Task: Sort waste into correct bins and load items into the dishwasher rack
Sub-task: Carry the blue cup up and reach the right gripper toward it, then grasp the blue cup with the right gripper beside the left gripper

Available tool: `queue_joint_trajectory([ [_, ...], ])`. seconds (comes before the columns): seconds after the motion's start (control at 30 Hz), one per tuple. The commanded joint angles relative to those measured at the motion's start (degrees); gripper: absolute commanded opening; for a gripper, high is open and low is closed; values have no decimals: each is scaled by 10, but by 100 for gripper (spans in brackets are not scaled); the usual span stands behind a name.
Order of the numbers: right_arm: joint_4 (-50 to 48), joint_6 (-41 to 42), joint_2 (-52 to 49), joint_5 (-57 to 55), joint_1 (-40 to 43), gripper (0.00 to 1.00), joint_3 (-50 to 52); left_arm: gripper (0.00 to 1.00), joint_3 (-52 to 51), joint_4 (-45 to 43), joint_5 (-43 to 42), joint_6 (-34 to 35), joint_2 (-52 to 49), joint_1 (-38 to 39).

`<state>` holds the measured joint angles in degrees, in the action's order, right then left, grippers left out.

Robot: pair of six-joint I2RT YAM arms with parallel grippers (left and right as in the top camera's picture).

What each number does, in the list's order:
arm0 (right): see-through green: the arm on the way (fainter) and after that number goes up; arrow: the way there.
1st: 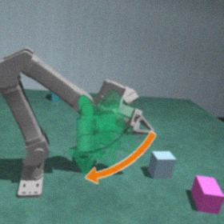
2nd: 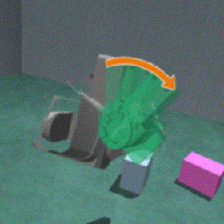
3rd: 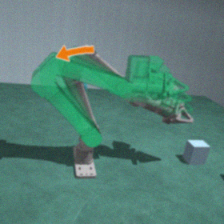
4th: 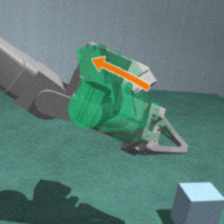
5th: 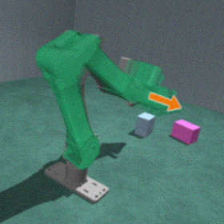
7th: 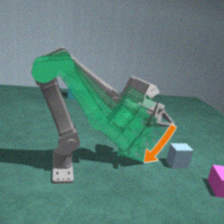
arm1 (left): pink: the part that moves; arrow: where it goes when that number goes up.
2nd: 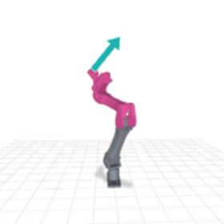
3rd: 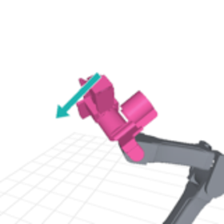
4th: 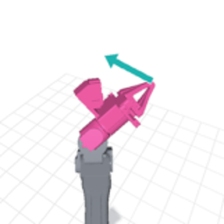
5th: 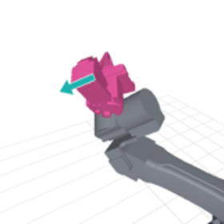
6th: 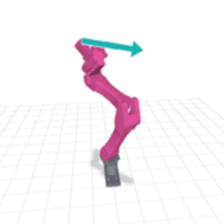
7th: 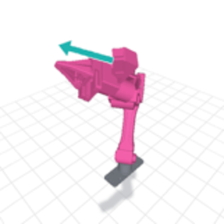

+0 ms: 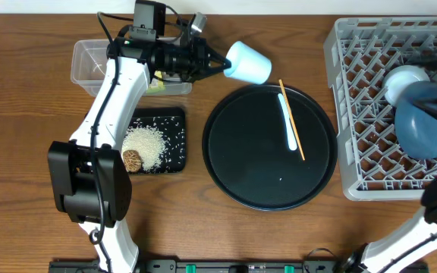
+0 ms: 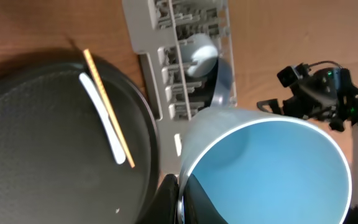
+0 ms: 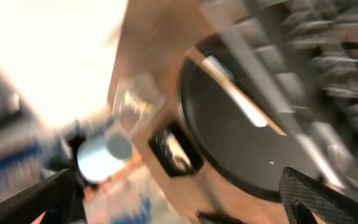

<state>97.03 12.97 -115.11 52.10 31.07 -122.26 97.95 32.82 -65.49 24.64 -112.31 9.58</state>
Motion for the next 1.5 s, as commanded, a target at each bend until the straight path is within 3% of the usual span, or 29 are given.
queue_joint_trajectory([
  [0.0,2,-76,11,61,-85,99,-4,6,-2,-25,-16,64,2,1],
  [0.17,-45,-18,10,62,-172,99,-4,6,-2,-47,-48,99,2,-2],
  [0.43,-167,103,10,65,-238,99,-4,6,-2,-83,-106,137,2,-4],
  [0.67,-216,120,6,104,-287,99,-4,6,-2,-127,-170,179,3,-2],
  [0.83,-269,137,0,208,-306,99,-3,6,-2,-164,-171,222,6,-3],
  [1.13,-319,177,-4,274,-332,99,-3,6,-2,-235,-174,282,7,-2],
  [1.37,-319,183,-4,259,-348,99,-3,6,-2,-326,-176,368,8,2],
  [1.47,-320,183,-4,257,-349,99,-3,6,-2,-330,-175,372,8,7],
])
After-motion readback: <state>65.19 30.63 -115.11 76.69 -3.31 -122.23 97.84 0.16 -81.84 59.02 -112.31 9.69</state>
